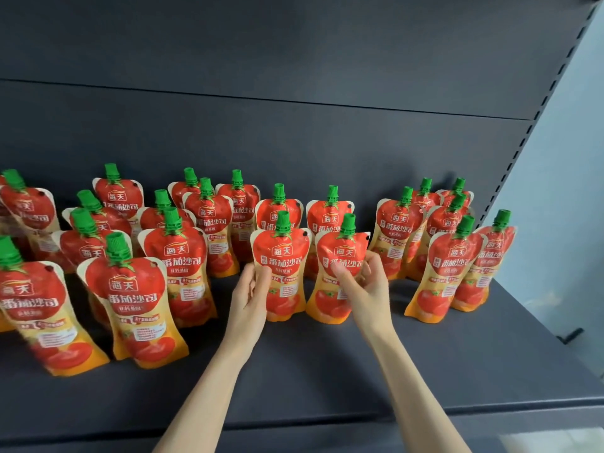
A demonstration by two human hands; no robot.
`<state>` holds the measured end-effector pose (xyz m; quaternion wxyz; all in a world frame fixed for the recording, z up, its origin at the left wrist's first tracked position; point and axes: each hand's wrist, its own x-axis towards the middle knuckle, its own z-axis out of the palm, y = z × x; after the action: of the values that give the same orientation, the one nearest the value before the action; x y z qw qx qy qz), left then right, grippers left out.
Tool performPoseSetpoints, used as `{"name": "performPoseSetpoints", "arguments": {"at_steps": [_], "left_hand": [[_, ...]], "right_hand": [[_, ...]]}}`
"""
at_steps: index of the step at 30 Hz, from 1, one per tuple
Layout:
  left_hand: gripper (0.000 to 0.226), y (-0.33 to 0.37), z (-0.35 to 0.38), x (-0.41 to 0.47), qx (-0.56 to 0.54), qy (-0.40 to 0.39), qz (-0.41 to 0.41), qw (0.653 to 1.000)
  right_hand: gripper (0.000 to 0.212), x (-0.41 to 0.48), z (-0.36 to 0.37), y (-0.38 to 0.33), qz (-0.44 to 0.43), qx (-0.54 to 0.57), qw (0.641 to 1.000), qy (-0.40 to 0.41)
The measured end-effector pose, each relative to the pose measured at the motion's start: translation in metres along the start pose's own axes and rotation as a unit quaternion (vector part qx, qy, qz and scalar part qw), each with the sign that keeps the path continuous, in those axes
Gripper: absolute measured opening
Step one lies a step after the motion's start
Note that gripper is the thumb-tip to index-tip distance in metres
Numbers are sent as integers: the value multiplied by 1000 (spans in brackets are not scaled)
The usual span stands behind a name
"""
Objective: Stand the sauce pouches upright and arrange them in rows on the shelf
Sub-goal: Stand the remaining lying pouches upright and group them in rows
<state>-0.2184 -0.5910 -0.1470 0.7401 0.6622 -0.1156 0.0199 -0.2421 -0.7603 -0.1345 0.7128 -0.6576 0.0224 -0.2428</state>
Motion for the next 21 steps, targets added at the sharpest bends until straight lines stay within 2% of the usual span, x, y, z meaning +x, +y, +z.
{"name": "performPoseSetpoints", "arguments": {"at_steps": [3,5,10,21], "left_hand": [[42,-11,-2,0,87,-13,9,996],[52,-15,-3,1,132,5,14,991],[59,-21,-5,4,152,37,24,987],[59,-24,-5,4,177,15,19,984]], "right_hand": [[37,-9,-13,14,25,-38,997,-62],[42,-13,-21,20,31,-70,994,-84],[46,-9,-26,29,0,-143,989,-44],[46,-12,-25,32,-8,-193,980,-40]]}}
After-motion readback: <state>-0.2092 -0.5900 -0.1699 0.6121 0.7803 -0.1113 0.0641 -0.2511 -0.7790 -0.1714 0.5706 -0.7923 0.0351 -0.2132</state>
